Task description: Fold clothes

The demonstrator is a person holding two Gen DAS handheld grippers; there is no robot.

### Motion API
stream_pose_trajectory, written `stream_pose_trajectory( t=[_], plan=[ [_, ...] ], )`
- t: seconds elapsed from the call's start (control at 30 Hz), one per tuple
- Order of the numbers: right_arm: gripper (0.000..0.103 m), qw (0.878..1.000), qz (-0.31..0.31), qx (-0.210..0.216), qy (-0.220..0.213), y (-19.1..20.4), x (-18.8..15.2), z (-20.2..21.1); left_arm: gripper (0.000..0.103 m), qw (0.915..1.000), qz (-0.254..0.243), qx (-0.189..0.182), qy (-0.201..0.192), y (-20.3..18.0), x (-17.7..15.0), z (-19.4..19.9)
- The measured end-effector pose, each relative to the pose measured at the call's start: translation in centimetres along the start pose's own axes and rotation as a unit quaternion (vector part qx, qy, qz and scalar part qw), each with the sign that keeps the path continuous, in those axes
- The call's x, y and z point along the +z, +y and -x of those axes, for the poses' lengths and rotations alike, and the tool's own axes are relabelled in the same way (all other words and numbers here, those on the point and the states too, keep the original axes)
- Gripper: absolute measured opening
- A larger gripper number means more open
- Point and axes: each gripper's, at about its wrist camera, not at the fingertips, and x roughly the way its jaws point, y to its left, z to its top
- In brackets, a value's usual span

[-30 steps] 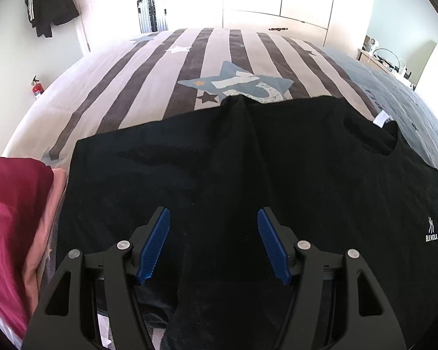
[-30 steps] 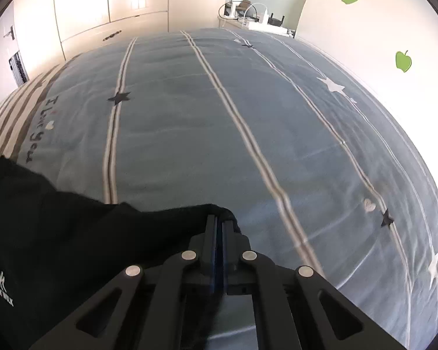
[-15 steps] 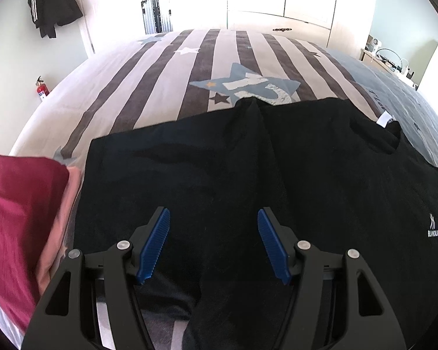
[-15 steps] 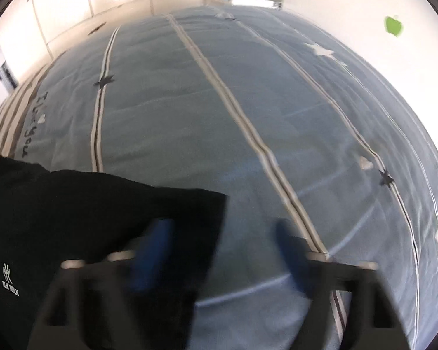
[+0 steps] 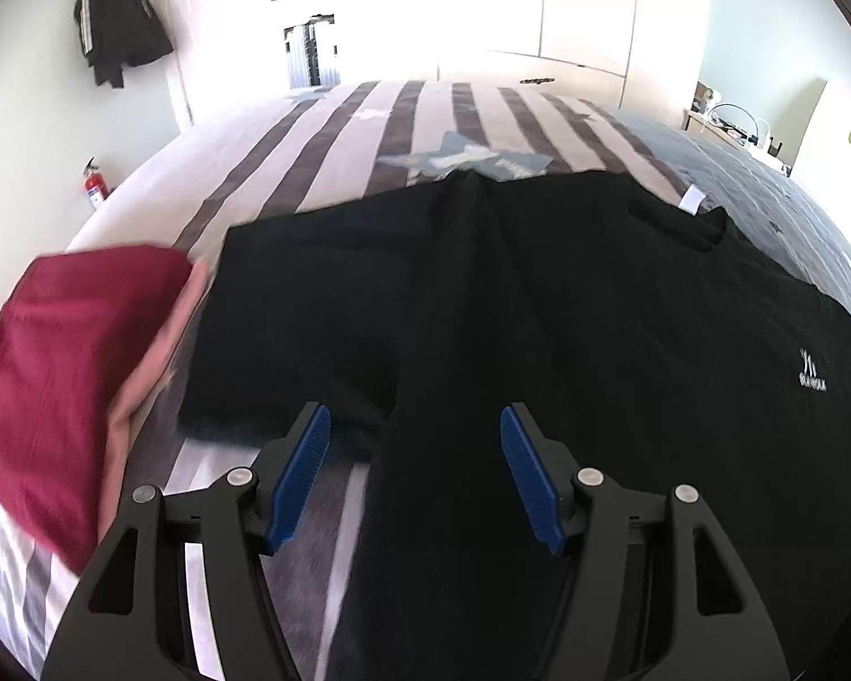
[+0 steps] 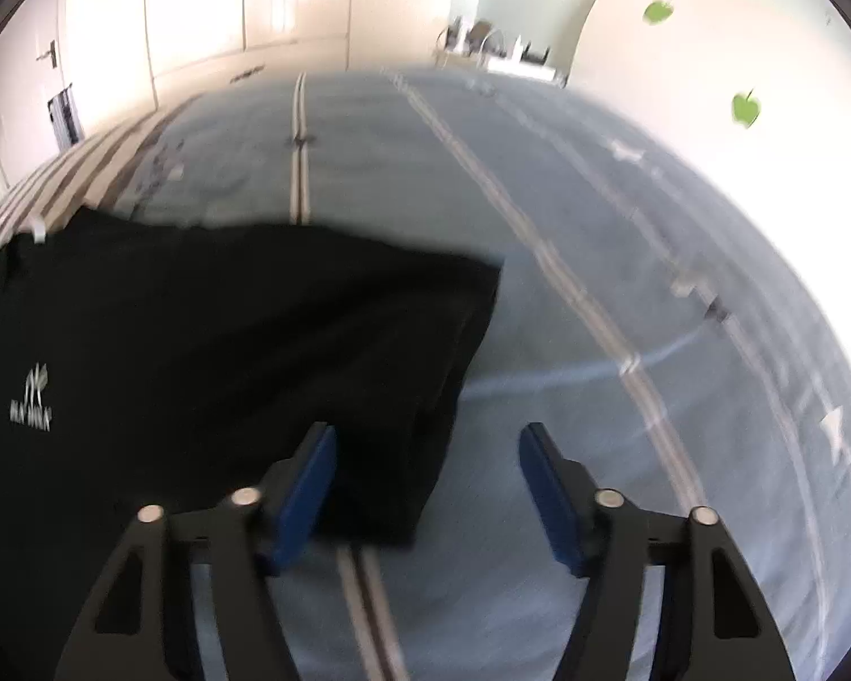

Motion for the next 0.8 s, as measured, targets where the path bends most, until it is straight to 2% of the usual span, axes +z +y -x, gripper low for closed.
stream_pose_trajectory(
  t=[0.13, 0.17, 0.2, 0.4, 0.57, 0.7, 0.8],
  plan=[
    [0.021, 0.999, -0.026, 0.020, 0.017, -1.4, -0.9, -1.4, 0.060, 0.9997, 0.014, 0.016, 0.012, 1.8, -1.2, 0.0],
    [0.006, 0.999, -0.027, 0.028, 0.019, -1.5, -0.8, -1.4, 0.060, 0.9996, 0.019, 0.019, 0.013, 2.2, -1.4, 0.1],
    [0.000, 0.999, -0.027, 0.037, 0.021, -1.6, -0.8, -1.3, 0.060, 0.9992, 0.027, 0.024, 0.015, 2.6, -1.7, 0.4],
    [0.000, 1.000, -0.007, 0.020, 0.023, -3.7, -0.5, 0.1, 0.060, 0.9970, 0.065, 0.035, 0.024, 4.7, -2.7, 1.8],
    [0.002, 0.999, 0.012, 0.046, 0.021, -3.3, -0.6, 2.3, 0.060, 0.9973, 0.058, 0.037, 0.026, 5.0, -3.8, 3.6],
    [0.024, 0.997, 0.036, 0.064, 0.008, 0.0, -2.3, 4.5, 0.061, 0.9980, 0.047, 0.021, 0.037, 5.1, -5.3, 5.2],
    [0.024, 0.995, 0.035, 0.095, 0.005, 2.7, -4.6, 6.5, 0.061, 0.9982, 0.039, 0.007, 0.046, 5.6, -7.1, 6.9]
  ],
)
